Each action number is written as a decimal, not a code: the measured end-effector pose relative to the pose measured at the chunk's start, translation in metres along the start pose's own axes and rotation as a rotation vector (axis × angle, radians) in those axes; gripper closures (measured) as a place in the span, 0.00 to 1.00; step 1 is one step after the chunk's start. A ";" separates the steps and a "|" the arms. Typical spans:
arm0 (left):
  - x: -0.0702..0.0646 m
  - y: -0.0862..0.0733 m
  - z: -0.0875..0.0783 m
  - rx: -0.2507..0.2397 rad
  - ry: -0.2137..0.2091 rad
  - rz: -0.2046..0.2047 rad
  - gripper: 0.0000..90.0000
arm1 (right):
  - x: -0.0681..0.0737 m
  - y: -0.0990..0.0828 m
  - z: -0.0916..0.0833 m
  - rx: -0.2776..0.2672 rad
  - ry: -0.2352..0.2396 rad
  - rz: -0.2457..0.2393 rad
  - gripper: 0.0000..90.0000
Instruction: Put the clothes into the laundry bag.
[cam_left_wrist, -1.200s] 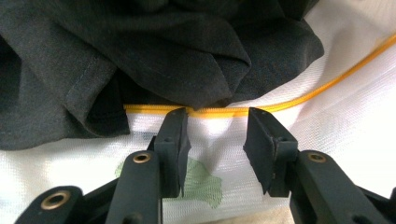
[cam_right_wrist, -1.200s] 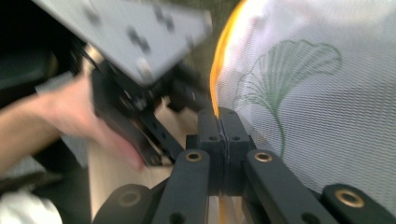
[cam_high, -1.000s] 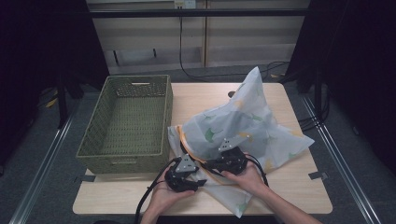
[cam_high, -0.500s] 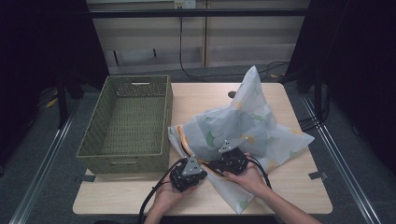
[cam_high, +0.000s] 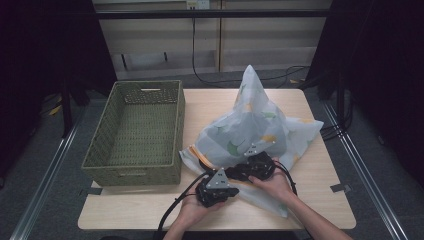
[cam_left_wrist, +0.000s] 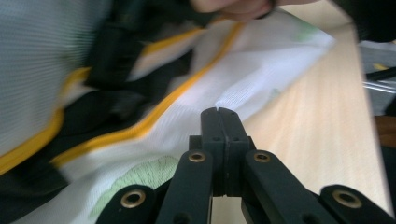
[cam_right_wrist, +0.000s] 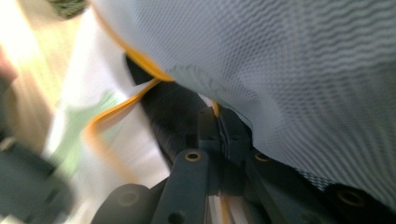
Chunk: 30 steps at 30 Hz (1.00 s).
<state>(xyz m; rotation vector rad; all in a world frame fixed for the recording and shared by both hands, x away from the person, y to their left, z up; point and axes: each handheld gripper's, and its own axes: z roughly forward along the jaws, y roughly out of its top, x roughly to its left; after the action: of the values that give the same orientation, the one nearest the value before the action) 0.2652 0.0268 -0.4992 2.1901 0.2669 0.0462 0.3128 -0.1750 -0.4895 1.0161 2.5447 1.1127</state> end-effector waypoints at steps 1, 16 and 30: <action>-0.002 0.002 0.004 -0.003 -0.011 0.009 1.00 | -0.002 0.000 -0.001 0.002 -0.007 0.000 0.99; -0.018 0.037 0.053 0.030 -0.146 0.060 1.00 | -0.044 0.001 -0.006 0.006 -0.129 0.063 0.99; -0.030 0.057 0.083 0.030 -0.156 0.066 1.00 | -0.072 -0.005 -0.013 -0.018 -0.220 0.113 0.99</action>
<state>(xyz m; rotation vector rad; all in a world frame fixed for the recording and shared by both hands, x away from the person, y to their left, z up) 0.2562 -0.0774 -0.5008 2.2183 0.1081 -0.0917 0.3583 -0.2320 -0.4910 1.2178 2.3265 0.9878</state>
